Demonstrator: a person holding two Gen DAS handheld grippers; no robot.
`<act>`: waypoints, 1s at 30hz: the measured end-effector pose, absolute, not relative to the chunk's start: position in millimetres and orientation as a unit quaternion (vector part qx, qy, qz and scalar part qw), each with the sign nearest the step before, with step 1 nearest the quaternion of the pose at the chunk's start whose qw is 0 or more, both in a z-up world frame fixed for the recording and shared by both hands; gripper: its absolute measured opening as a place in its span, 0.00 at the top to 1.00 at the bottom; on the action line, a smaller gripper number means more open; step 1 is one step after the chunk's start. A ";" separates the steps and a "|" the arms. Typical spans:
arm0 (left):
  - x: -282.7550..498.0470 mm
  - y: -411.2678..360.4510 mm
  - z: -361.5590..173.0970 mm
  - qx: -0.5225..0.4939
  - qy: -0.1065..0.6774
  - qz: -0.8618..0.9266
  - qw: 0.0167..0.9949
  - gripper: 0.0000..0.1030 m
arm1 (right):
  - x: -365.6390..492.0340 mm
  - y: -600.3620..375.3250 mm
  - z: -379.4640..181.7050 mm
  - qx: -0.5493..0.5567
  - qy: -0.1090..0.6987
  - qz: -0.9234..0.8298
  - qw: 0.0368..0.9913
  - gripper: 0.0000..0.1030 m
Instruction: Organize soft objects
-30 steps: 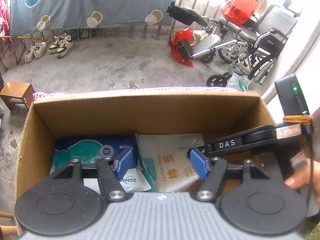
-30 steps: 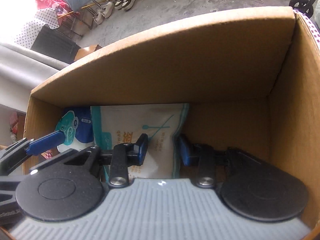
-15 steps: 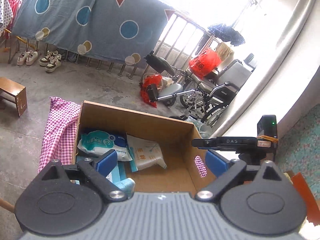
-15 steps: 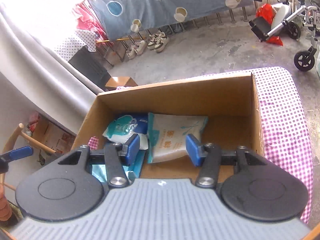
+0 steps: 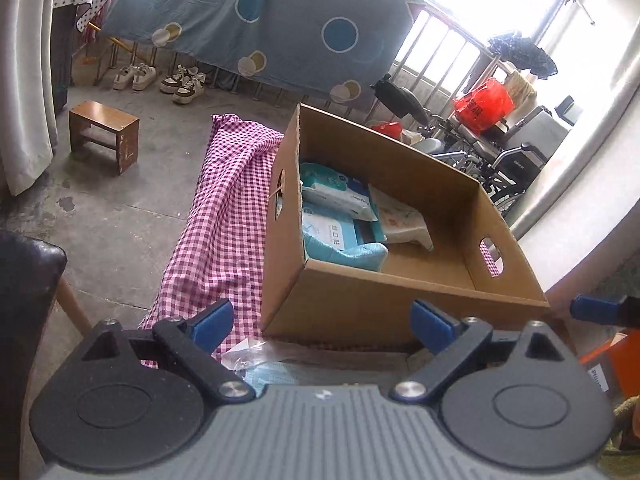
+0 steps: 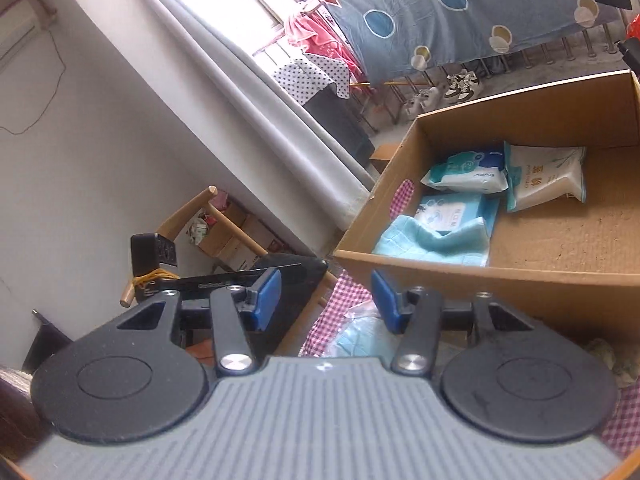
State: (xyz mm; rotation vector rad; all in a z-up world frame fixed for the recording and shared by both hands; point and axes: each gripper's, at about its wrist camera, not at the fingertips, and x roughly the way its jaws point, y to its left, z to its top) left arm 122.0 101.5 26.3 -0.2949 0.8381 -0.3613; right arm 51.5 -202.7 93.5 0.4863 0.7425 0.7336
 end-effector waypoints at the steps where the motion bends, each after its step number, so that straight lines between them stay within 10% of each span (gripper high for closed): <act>1: 120.5 100.9 21.8 -0.132 0.405 -0.175 0.888 0.08 | 46.8 -198.5 92.2 0.234 0.352 0.355 0.834 0.51; 30: 136.2 25.8 -79.8 0.074 0.471 -0.234 0.847 0.18 | 13.9 -118.4 -78.9 0.309 0.544 0.186 0.757 0.53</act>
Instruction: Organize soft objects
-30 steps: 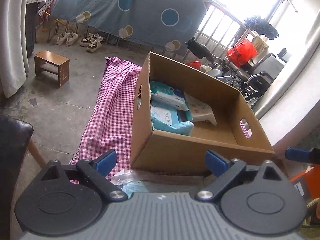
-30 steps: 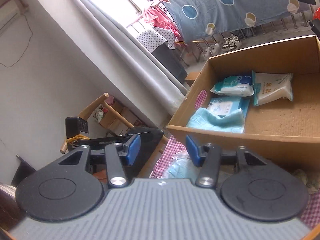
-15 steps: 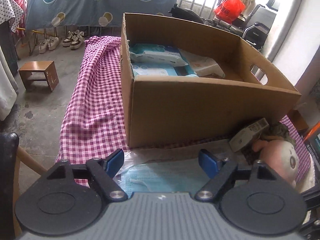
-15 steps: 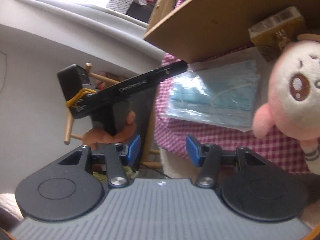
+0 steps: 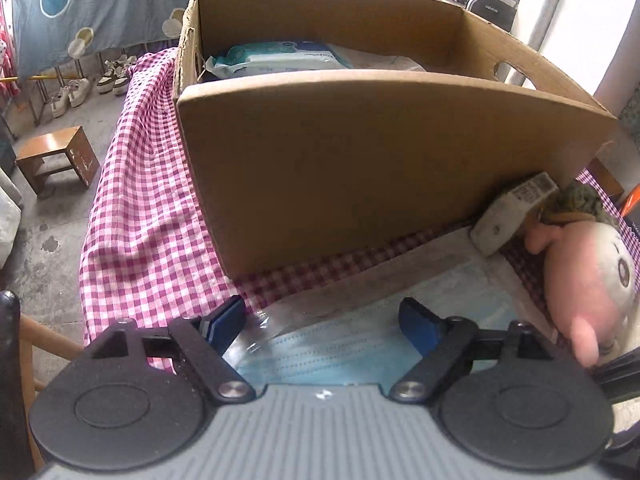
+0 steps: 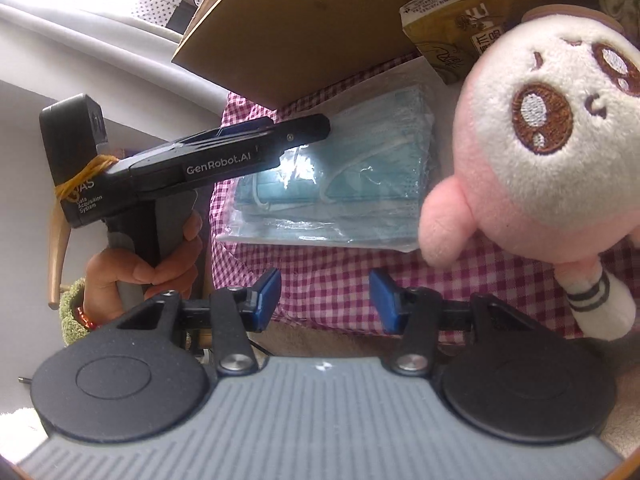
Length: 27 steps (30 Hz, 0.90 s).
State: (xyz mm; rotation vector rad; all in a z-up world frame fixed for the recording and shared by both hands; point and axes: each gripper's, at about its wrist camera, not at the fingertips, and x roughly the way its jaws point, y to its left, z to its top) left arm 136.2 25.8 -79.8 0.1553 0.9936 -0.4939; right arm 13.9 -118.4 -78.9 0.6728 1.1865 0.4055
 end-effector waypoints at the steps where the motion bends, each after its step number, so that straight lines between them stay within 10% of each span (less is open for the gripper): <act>1: 133.2 27.9 -78.9 0.071 0.476 -0.237 0.844 0.18 | 14.0 -120.2 -80.0 0.313 0.543 0.185 0.756 0.53; 19: 48.7 108.7 -70.2 -0.133 0.546 -0.291 0.774 0.19 | 29.9 -126.8 -76.8 0.314 0.527 0.183 0.768 0.51; 27: 52.6 83.0 -60.5 -0.048 0.509 -0.238 0.826 0.24 | 34.6 -125.7 -80.8 0.310 0.521 0.169 0.777 0.67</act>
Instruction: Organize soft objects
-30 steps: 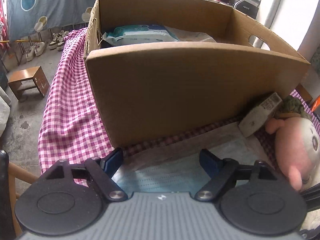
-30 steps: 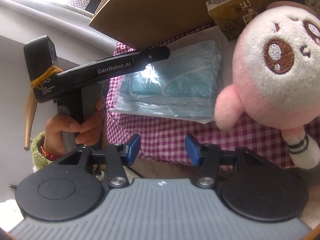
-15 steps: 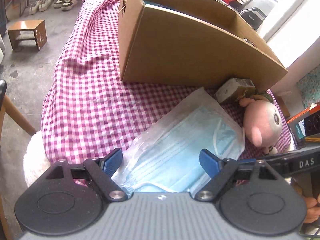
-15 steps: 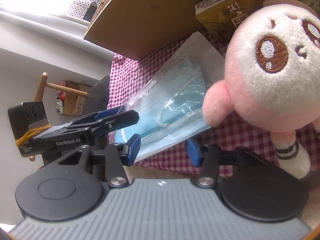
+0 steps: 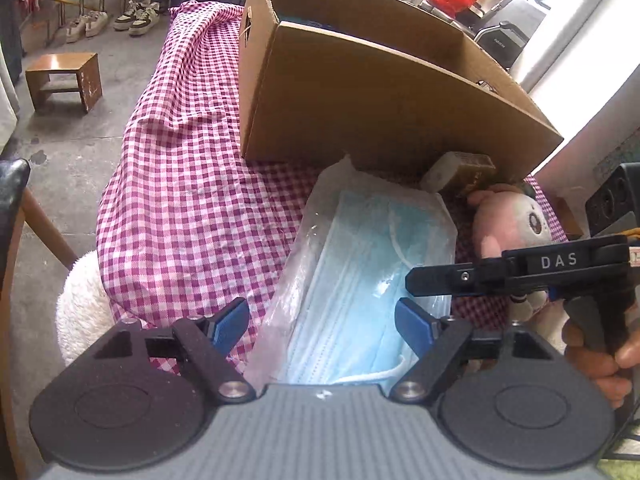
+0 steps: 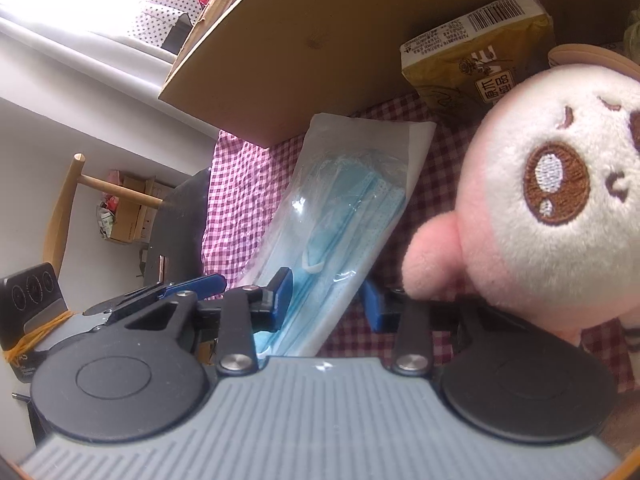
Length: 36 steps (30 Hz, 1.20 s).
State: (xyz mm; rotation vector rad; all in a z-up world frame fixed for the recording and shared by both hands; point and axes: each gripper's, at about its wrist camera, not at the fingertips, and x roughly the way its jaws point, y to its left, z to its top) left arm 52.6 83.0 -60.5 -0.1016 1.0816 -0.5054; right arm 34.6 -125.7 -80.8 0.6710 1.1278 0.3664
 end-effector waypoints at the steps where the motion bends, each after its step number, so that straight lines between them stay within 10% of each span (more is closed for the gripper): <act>1: 58.3 78.8 -62.7 -0.039 0.512 -0.236 0.825 0.26 | 35.0 -125.8 -81.9 0.313 0.521 0.168 0.776 0.69; 7: 71.9 55.6 -70.2 -0.006 0.522 -0.235 0.820 0.35 | 34.5 -125.3 -87.5 0.324 0.509 0.169 0.779 0.74; 14: 60.1 63.8 -71.8 -0.048 0.527 -0.230 0.817 0.68 | 28.7 -121.3 -84.9 0.315 0.493 0.187 0.789 0.86; 36: 133.7 -17.9 86.0 -0.075 0.401 -0.345 0.845 0.71 | 116.5 -220.1 114.2 0.216 0.301 0.260 0.892 0.89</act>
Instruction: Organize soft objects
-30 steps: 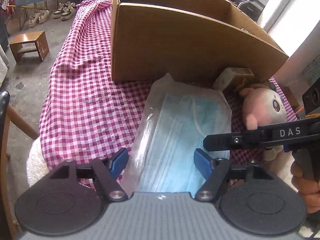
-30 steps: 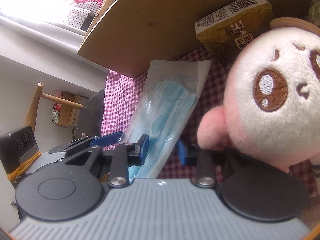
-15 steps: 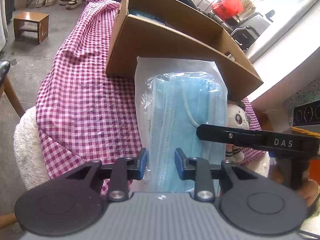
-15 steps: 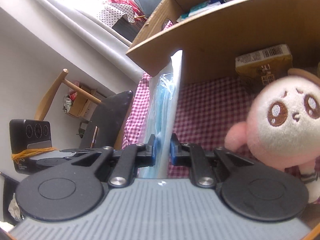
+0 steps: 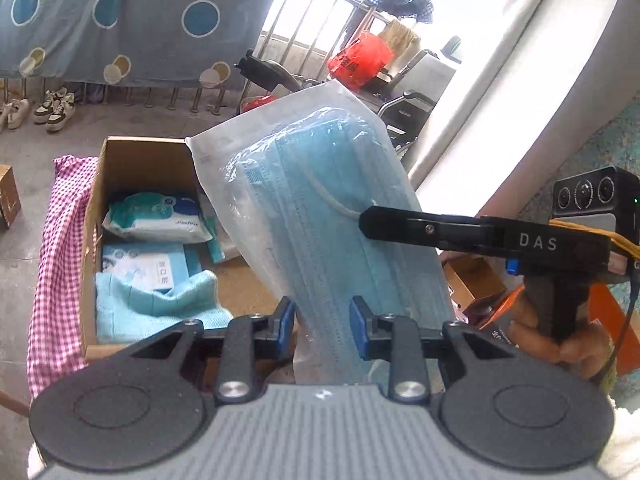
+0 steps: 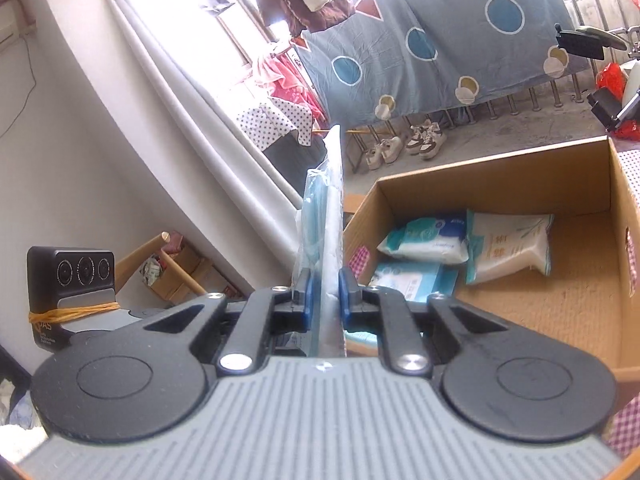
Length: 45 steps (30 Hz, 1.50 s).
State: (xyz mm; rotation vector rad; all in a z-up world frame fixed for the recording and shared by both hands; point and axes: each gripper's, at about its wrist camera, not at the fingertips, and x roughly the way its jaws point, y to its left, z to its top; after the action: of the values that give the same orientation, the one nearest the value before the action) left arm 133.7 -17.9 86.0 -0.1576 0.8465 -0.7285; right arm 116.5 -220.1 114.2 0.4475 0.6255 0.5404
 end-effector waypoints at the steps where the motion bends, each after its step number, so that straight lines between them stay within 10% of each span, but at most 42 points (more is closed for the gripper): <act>1: 148.1 -28.6 89.7 -0.074 0.401 -0.350 0.843 0.71 | 131.3 -233.4 119.1 0.220 0.303 0.251 0.893 0.89; 20: 341.9 -200.5 -25.1 -0.008 0.560 -0.340 0.755 0.73 | 309.6 -332.3 -13.8 0.112 0.446 0.080 0.884 0.87; 37: 283.7 -124.6 55.2 -0.033 0.442 -0.319 0.838 0.26 | 280.6 -309.7 55.1 0.032 0.384 0.037 0.922 0.71; 45: 220.5 -52.5 76.6 -0.071 0.370 -0.274 0.885 0.14 | 320.2 -261.7 1.0 -0.058 0.496 0.015 0.866 0.73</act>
State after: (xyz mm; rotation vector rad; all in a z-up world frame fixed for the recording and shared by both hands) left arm 220.5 -52.5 76.6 -0.1477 0.7693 -0.5705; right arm 320.2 -261.7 1.0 -0.1209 1.0386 0.0310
